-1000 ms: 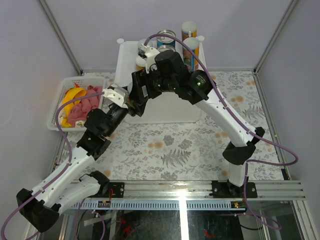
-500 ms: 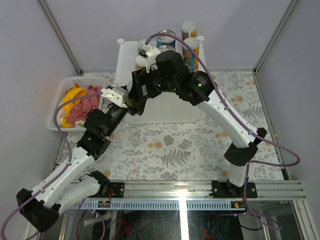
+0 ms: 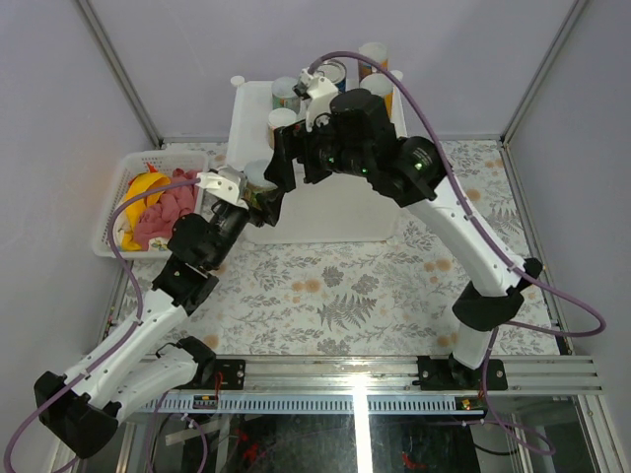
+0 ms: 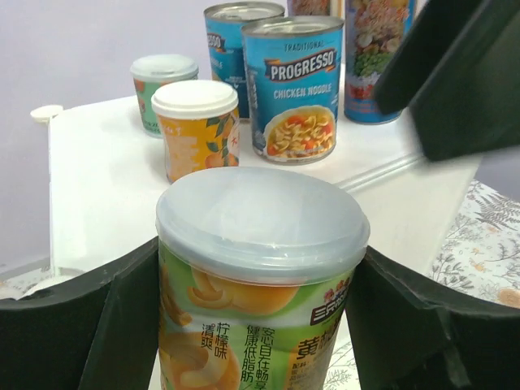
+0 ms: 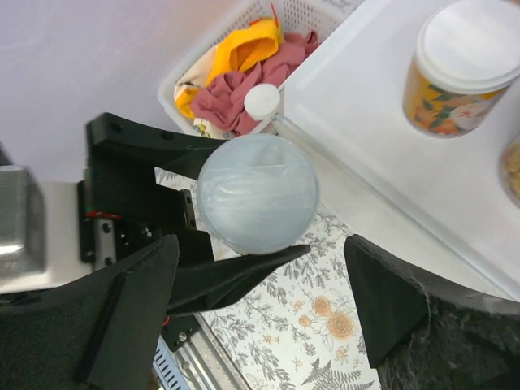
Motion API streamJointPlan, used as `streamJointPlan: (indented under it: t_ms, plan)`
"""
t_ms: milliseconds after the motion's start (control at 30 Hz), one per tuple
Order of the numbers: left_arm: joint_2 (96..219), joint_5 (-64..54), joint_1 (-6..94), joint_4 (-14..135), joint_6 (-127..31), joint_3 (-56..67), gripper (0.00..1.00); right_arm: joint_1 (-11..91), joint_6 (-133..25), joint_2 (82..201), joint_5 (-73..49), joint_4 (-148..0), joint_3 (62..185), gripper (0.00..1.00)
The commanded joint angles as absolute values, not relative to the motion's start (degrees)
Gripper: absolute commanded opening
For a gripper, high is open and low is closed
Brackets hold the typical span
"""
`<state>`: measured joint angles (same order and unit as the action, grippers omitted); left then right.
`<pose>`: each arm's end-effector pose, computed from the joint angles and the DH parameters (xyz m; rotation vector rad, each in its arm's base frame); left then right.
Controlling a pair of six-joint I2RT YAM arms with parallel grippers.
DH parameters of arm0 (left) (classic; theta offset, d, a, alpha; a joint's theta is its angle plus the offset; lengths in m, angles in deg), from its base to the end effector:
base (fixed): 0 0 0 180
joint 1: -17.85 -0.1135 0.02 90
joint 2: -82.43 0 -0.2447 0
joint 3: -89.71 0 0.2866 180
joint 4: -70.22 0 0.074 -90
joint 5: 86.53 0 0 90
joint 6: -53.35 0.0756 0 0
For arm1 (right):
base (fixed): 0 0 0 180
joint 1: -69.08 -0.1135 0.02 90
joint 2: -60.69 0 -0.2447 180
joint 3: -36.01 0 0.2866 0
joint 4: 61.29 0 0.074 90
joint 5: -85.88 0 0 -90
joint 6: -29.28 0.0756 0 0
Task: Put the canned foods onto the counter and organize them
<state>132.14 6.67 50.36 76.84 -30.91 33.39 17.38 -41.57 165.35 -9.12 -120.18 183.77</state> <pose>0.2485 -0.1534 0.3674 0.3968 1.2893 -0.3573 0.2644 0.3454 0.5054 -0.6088 1.8554 0.9252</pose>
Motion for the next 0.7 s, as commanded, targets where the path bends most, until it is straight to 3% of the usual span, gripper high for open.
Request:
streamJointPlan:
  t_ms: [0, 267, 667]
  plan:
    - [130.7, 9.2, 50.2, 82.7, -31.5, 32.8, 0.0, 18.7, -42.9, 160.9, -7.8, -116.6, 185.8, 0.91]
    - [131.6, 11.1, 50.1, 84.3, -32.3, 31.2, 0.0, 18.8, -43.2, 157.6, -5.8, -113.9, 181.7, 0.91]
    - [138.0, 26.6, 50.1, 96.0, -37.7, 26.8, 0.0, 18.8, -45.8, 146.8, -1.1, -106.7, 166.2, 0.91]
